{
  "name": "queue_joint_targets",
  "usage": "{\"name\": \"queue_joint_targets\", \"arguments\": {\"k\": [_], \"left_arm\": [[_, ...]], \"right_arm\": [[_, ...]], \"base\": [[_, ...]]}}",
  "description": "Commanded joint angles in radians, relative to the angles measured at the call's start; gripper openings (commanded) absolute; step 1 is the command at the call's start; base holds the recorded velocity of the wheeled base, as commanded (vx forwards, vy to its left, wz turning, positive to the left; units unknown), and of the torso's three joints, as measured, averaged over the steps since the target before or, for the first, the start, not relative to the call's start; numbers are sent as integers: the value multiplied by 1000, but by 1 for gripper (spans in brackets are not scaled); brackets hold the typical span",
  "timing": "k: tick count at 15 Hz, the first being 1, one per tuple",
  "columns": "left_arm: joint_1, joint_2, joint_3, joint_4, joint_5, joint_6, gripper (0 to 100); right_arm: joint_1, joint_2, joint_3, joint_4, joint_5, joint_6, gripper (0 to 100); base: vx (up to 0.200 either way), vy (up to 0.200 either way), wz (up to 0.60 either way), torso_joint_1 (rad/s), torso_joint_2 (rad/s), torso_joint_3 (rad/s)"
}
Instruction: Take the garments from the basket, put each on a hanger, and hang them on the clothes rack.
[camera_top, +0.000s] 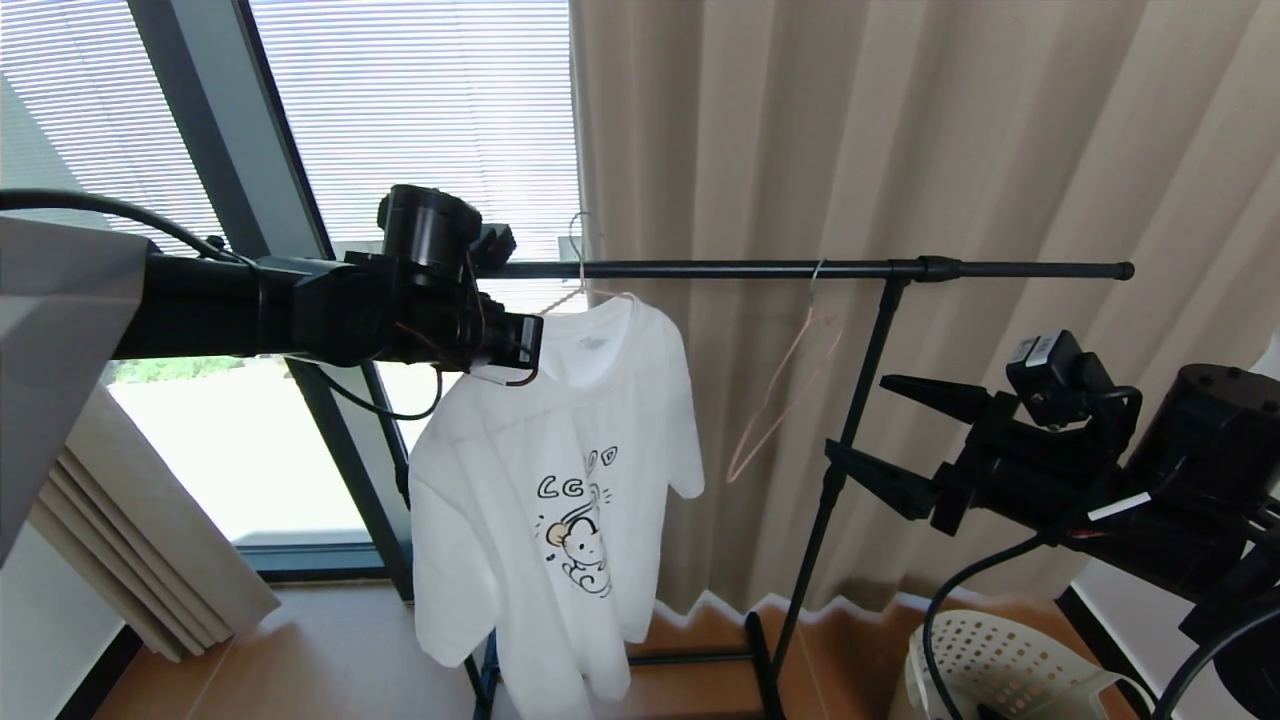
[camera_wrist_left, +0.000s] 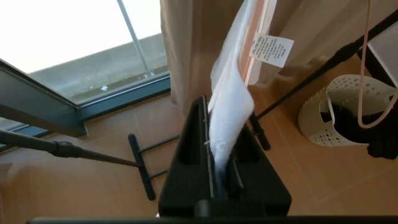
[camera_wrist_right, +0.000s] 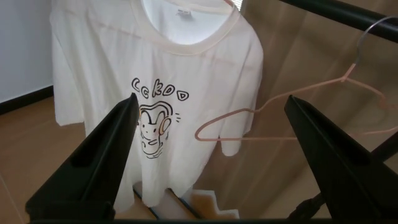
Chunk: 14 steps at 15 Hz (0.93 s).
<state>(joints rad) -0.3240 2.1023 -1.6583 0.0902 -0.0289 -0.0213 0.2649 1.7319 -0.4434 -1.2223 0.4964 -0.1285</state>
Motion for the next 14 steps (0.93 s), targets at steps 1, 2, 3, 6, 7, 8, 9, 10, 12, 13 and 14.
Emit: {"name": "queue_joint_targets", "arguments": {"k": [1,2,3,6,7,8,9,10,12,13,14], "left_arm": [[-10,79,-55,-1,15,-26,0],[-12,93,-67,-1,21,-32,0],[-10,100,-70,-1,20,-32,0],[-10,105,-66,-1,21,-32,0],[-10,110,-66,-1,21,-32,0],[-10,110,-61,-1,21,-32,0],[-10,110,-55,-1,21,-32,0],[-10,108,-47,-1,21,-32,0],[-12,100,-28,-1,21,-34,0],[-12,85,-11,-1,21,-34,100],[-20,68,2,-1,21,-35,100]], "right_arm": [[-1,3,-1,0,1,0,100],[-1,5,-1,0,1,0,100],[-1,6,-1,-2,1,0,100],[-1,8,-1,-2,-1,0,100],[-1,8,-1,-2,-1,-2,100],[-1,8,-1,-2,-1,-2,100],[0,8,-1,-2,-1,-2,100],[-1,8,-1,-2,-1,-2,100],[0,8,-1,-2,-1,-2,100],[-1,8,-1,-2,-1,-2,100],[0,8,-1,-2,1,-2,100]], "base": [[0,0,0,0,0,0],[0,0,0,0,0,0],[0,0,0,0,0,0],[0,0,0,0,0,0],[0,0,0,0,0,0],[0,0,0,0,0,0],[0,0,0,0,0,0],[0,0,0,0,0,0],[0,0,0,0,0,0],[0,0,0,0,0,0],[0,0,0,0,0,0]]}}
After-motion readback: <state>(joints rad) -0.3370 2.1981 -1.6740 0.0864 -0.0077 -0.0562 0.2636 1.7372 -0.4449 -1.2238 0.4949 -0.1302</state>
